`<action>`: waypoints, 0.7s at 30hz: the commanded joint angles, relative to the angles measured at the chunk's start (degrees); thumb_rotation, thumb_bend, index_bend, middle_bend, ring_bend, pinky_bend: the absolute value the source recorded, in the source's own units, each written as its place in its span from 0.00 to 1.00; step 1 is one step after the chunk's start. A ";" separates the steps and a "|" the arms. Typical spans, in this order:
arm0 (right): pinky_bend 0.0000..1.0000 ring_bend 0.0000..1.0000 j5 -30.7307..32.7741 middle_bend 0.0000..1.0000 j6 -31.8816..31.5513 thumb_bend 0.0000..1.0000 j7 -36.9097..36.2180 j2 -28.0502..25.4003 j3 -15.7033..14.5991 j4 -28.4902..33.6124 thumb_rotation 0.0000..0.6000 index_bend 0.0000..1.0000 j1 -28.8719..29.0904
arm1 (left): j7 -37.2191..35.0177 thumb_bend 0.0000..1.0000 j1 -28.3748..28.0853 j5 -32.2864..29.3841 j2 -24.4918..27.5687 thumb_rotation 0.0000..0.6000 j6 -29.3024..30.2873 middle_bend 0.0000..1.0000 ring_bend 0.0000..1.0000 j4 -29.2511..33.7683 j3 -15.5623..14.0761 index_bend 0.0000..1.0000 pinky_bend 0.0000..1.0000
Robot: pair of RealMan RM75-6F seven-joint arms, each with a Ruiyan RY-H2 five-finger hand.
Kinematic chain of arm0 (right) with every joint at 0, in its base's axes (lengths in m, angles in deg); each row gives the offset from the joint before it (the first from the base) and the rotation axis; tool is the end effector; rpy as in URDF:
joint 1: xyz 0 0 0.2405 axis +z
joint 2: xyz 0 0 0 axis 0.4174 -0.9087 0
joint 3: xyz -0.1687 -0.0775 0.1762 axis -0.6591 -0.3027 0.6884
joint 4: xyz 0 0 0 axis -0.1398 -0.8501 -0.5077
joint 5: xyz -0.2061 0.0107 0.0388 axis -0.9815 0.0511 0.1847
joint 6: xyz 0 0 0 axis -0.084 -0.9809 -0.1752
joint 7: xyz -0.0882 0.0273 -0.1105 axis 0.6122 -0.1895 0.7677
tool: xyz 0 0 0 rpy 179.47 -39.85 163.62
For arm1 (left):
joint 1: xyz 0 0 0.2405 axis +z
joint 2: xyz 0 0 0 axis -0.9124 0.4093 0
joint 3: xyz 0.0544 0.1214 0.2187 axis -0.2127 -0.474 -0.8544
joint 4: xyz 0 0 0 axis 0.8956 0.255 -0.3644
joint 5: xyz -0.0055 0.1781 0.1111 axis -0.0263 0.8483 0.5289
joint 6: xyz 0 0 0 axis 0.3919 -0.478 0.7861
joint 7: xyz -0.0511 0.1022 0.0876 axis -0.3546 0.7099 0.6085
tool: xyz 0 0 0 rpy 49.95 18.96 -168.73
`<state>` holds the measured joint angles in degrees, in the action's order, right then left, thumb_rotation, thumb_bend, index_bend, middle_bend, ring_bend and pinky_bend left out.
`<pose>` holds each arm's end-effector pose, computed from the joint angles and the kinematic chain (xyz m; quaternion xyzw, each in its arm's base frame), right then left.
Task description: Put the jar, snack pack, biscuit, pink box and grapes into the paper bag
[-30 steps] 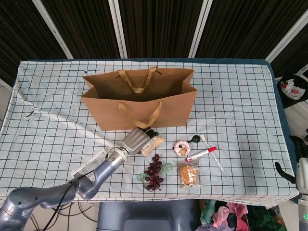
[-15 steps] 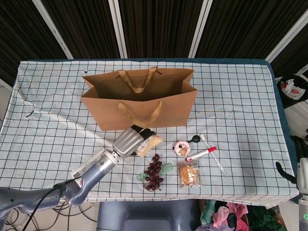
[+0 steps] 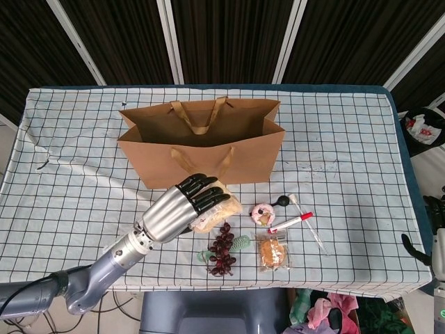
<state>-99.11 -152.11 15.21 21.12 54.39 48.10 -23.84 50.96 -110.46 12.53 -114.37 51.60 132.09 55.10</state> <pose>-0.3345 -0.1799 0.1830 0.4906 -0.3740 0.4051 0.6749 -0.0274 0.2775 0.0490 -0.7383 -0.1083 -0.5987 0.2912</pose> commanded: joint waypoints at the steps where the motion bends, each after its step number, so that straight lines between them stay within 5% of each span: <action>1: 0.22 0.20 0.01 0.13 0.11 0.21 0.06 0.08 -0.03 -0.06 1.00 0.13 0.05 | 1.47 0.28 -0.73 0.72 1.56 1.00 0.83 0.31 0.18 2.05 2.53 0.26 0.27; 8: 0.22 0.20 -0.04 0.13 0.17 0.21 0.35 0.13 -0.12 -0.04 1.00 0.13 0.06 | 0.65 0.28 -2.88 -0.73 2.76 1.00 3.30 0.32 0.18 1.37 9.56 0.25 0.28; 14: 0.22 0.20 0.23 0.13 0.47 0.21 0.72 0.26 -0.11 -0.31 1.00 0.13 0.15 | -2.42 0.28 -5.61 -9.85 3.96 1.00 -0.07 0.31 0.18 -4.44 15.91 0.25 0.28; 21: 0.22 0.20 0.13 0.13 0.86 0.21 1.41 0.50 -0.30 -0.15 1.00 0.13 0.37 | -9.20 0.27 -5.22 -20.02 3.16 1.00 -3.05 0.29 0.18 -7.80 17.37 0.24 0.28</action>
<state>-98.97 -151.30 16.54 21.59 54.12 47.90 -23.49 45.16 -115.73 -3.88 -110.79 50.10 125.71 71.60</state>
